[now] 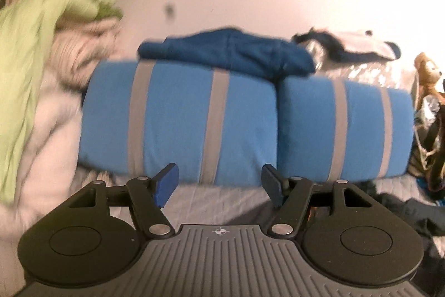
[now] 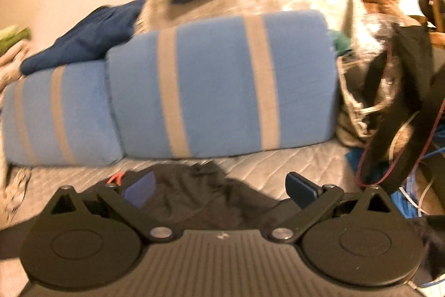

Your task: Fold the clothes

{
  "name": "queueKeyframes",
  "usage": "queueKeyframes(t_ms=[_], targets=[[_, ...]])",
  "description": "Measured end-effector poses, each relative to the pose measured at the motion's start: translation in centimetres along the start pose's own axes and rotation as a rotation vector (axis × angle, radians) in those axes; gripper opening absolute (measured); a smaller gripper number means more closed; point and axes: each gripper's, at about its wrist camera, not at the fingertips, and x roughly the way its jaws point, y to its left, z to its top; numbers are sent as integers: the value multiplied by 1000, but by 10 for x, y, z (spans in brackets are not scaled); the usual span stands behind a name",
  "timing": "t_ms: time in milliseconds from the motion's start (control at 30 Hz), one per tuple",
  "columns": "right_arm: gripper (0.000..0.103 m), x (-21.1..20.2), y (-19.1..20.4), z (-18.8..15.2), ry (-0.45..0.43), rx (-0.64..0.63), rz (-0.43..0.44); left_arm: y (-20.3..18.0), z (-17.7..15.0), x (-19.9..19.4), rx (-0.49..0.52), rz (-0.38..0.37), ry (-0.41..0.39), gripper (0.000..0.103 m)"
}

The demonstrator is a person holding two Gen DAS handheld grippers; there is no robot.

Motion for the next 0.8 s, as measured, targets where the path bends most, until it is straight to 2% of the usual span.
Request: queueKeyframes(t_ms=[300, 400, 467, 533, 667, 800], targets=[[103, -29, -17, 55, -122, 42, -15, -35, 79, -4, 75, -63, -132, 71], [103, -49, -23, 81, -176, 66, -15, -42, 100, -13, 59, -69, -171, 72], [103, -63, -25, 98, -213, 65, -17, -49, 114, -19, 60, -72, -204, 74], [103, -77, -27, 115, -258, 43, -27, -56, 126, -25, 71, -71, -231, 81], [103, -90, -27, 133, -295, -2, -64, -69, 139, -21, 83, -72, -224, 84], [103, -77, -18, 123, -243, -90, -60, -83, 121, -2, 79, -114, -188, 85]])
